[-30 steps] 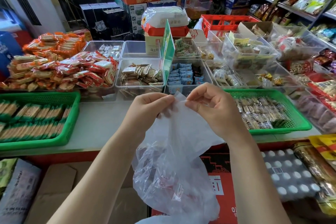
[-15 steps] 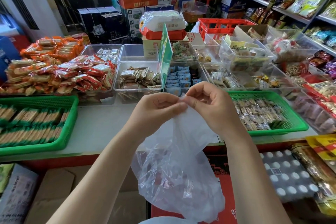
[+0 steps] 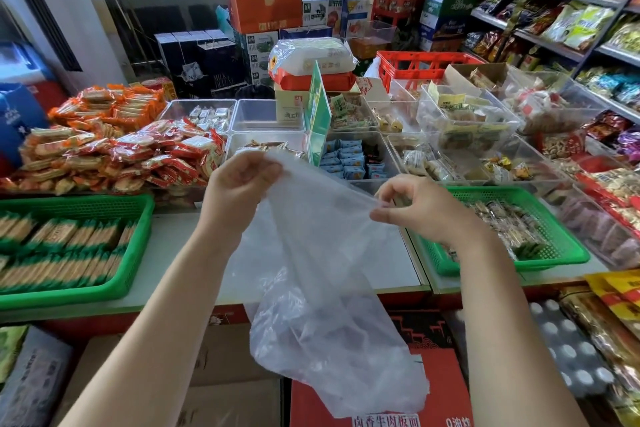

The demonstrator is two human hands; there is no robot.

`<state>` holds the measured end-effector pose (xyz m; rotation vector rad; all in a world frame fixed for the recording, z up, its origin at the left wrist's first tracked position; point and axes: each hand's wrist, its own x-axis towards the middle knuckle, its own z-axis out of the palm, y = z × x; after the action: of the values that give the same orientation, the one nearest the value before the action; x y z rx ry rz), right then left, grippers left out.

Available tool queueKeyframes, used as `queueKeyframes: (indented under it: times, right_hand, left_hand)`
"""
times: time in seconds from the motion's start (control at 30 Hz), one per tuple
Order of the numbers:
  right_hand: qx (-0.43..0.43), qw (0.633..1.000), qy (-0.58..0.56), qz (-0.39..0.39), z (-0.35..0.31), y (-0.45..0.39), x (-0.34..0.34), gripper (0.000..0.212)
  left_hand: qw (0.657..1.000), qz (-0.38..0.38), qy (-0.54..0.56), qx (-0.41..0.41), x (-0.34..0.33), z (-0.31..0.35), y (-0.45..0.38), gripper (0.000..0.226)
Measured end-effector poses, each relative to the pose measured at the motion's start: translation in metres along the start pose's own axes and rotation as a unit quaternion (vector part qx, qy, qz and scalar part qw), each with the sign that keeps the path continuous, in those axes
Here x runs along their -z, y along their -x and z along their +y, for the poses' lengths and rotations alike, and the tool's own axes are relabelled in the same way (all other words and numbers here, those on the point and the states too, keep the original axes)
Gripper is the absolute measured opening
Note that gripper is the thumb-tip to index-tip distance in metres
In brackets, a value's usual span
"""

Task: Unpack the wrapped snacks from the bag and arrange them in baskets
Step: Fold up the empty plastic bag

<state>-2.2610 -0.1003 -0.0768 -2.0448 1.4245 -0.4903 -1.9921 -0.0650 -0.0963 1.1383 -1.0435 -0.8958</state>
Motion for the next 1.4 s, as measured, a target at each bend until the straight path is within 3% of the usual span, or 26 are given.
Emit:
queueKeyframes:
  times: [0.1, 0.27, 0.4, 0.5, 0.53, 0.57, 0.67, 0.73, 0.8, 0.9, 1.1, 1.3, 1.4]
  right_hand:
    - [0.048, 0.994, -0.094, -0.003, -0.009, -0.003, 0.008, 0.024]
    - [0.118, 0.949, -0.260, 0.135, -0.040, -0.001, 0.025, 0.033]
    - [0.085, 0.980, -0.170, 0.049, -0.031, -0.007, 0.031, 0.030]
    - [0.086, 0.974, -0.182, 0.101, -0.025, -0.014, 0.022, 0.019]
    - [0.099, 0.970, -0.189, 0.114, -0.025, -0.015, 0.018, 0.017]
    - [0.109, 0.969, -0.187, 0.123, -0.026, -0.016, 0.013, 0.017]
    - [0.117, 0.968, -0.180, 0.132, -0.033, -0.020, 0.002, 0.016]
    - [0.131, 0.967, -0.177, 0.128, -0.039, -0.021, -0.004, 0.017]
    - [0.152, 0.966, -0.167, 0.124, -0.044, -0.020, -0.007, 0.017]
    - [0.165, 0.967, -0.155, 0.121, -0.045, -0.016, -0.006, 0.017]
    - [0.143, 0.968, -0.166, 0.123, -0.038, -0.010, 0.001, 0.012]
    - [0.120, 0.956, -0.226, 0.147, -0.037, 0.001, 0.010, 0.009]
    - [0.114, 0.964, -0.176, 0.164, -0.036, 0.001, 0.014, 0.002]
  left_hand:
    - [1.000, 0.012, 0.006, 0.007, 0.009, 0.007, -0.008, 0.015]
    - [0.997, -0.004, 0.069, -0.031, 0.020, 0.035, -0.020, 0.007]
    - [0.999, 0.031, 0.044, 0.003, 0.033, 0.025, -0.029, 0.009]
    - [0.993, 0.037, -0.099, 0.058, 0.037, 0.009, -0.032, 0.007]
    - [0.982, 0.037, -0.175, 0.057, 0.035, 0.007, -0.031, 0.008]
    - [0.963, 0.039, -0.263, 0.031, 0.032, 0.008, -0.028, 0.024]
    - [0.896, -0.023, -0.409, -0.171, 0.012, 0.025, -0.012, 0.072]
    - [0.847, -0.120, -0.459, -0.239, -0.007, 0.037, -0.007, 0.072]
    - [0.815, -0.180, -0.503, -0.224, -0.021, 0.037, -0.011, 0.060]
    - [0.820, -0.174, -0.514, -0.182, -0.027, 0.033, -0.020, 0.028]
    - [0.832, -0.153, -0.487, -0.220, -0.033, 0.028, -0.023, 0.058]
    - [0.830, -0.147, -0.482, -0.238, -0.041, 0.031, -0.019, 0.063]
    - [0.815, -0.147, -0.516, -0.218, -0.043, 0.033, -0.018, 0.061]
